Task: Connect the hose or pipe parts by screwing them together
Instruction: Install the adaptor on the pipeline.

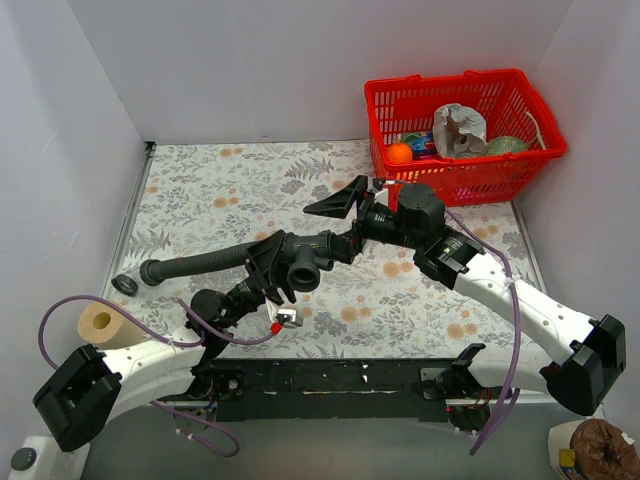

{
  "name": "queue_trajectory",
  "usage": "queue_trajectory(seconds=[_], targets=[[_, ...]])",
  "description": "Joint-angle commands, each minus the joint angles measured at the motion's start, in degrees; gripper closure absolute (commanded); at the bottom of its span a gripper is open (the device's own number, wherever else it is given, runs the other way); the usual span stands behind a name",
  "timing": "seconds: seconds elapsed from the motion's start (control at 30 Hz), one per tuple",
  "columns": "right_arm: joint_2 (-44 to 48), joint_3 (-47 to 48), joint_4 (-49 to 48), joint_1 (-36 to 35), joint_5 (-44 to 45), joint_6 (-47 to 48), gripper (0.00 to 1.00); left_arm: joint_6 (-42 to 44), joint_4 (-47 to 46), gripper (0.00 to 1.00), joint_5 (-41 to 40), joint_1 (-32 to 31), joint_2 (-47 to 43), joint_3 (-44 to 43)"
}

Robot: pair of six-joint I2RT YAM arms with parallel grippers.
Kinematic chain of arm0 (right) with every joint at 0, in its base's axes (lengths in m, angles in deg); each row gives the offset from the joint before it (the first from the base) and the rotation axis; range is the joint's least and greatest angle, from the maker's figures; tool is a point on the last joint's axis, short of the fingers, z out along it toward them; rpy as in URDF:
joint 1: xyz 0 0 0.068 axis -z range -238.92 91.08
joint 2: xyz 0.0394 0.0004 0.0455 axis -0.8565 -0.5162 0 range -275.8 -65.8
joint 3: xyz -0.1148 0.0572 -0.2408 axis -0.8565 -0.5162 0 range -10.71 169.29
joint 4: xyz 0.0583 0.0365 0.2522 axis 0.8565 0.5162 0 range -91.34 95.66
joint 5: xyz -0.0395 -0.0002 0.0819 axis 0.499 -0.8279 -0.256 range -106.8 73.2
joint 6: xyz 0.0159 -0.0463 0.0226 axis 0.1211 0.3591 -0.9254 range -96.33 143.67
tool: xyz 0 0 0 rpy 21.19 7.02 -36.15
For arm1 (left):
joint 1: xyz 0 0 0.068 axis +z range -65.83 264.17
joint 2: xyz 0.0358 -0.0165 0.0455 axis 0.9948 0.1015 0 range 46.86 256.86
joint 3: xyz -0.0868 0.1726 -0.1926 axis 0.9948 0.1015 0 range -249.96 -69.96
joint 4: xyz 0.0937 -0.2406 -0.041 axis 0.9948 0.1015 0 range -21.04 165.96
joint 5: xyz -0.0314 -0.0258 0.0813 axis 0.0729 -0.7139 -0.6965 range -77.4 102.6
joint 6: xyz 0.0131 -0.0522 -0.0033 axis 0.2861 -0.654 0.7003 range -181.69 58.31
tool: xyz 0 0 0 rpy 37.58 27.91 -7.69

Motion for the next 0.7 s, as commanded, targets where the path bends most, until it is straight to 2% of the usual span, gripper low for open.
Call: queue_trajectory(seconds=[0.0, 0.2, 0.27, 0.37, 0.67], targets=[[-2.0, 3.4, 1.86, -3.13, -5.44, -0.12, 0.04, 1.62, -1.25, 1.0, 19.38, -4.47, -0.11, -4.8], [3.89, 2.78, 14.15, 1.78, -7.29, 3.65, 0.03, 0.75, -0.46, 1.0, 16.74, -3.86, -0.72, -5.41], [4.86, 3.39, 15.41, 3.1, -8.43, 4.88, 0.03, 0.75, -0.37, 1.0, 16.56, -3.59, -0.99, -5.41], [4.07, 6.38, 19.88, 3.99, -12.47, 6.99, 0.02, 0.66, -0.02, 1.0, 16.12, -3.42, -1.25, -5.33], [3.54, 15.78, 32.28, 8.03, -16.16, 13.59, 0.02, -4.96, 2.08, 1.0, 11.82, -3.42, -1.08, -6.56]])
